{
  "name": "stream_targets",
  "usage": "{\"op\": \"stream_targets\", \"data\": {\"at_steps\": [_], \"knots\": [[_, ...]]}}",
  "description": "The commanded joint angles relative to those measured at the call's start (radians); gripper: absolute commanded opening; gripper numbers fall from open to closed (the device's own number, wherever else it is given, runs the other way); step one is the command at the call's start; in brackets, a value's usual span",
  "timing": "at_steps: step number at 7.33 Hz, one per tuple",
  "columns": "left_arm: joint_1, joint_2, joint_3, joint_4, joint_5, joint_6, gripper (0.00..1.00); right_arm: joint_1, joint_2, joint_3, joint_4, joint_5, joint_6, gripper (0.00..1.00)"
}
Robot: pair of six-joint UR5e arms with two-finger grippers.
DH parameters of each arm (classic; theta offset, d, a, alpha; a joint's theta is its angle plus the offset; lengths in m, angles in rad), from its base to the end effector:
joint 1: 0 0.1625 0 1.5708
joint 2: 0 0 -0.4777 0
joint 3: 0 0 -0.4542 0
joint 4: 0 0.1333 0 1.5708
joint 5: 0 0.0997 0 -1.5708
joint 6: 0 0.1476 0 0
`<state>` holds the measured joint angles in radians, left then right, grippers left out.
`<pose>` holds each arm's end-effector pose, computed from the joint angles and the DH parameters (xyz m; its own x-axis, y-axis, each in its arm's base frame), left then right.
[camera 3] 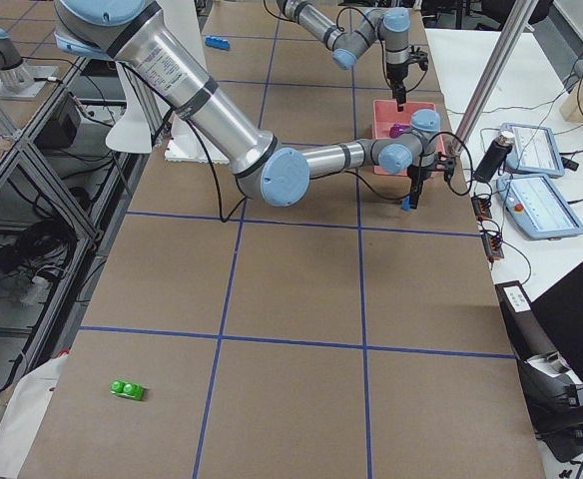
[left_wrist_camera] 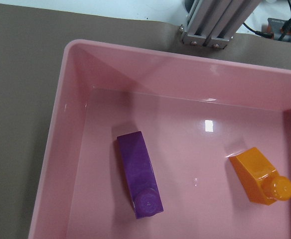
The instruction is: Put all blocks into box
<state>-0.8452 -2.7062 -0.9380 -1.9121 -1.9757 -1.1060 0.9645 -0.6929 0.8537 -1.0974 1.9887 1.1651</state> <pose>0.6066 -0.7971 0.1608 0.6149 -0.0723 -0.7853 0.2424 0.9649 0.1009 -0.4959 -0.8440 0.4445 0.6641 0.3247 0.6735 -0.3830 0.9213 -0.0665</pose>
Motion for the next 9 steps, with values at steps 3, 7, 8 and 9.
{"op": "stream_targets", "data": {"at_steps": [3,7,8,9], "knots": [[0.001,0.002,-0.013,-0.001,0.0,-0.002,1.0,-0.081,0.027,-0.064,0.05,-0.137,0.162,0.28],[0.006,0.022,-0.031,0.001,-0.006,0.006,1.0,-0.006,0.024,0.011,0.042,-0.078,0.137,0.0],[0.002,0.089,-0.113,0.011,-0.009,0.068,1.0,0.031,0.024,0.051,0.039,-0.012,0.134,0.0],[-0.009,0.179,-0.205,0.015,-0.015,0.151,1.0,0.066,0.029,0.094,0.006,0.036,0.134,0.0]]}}
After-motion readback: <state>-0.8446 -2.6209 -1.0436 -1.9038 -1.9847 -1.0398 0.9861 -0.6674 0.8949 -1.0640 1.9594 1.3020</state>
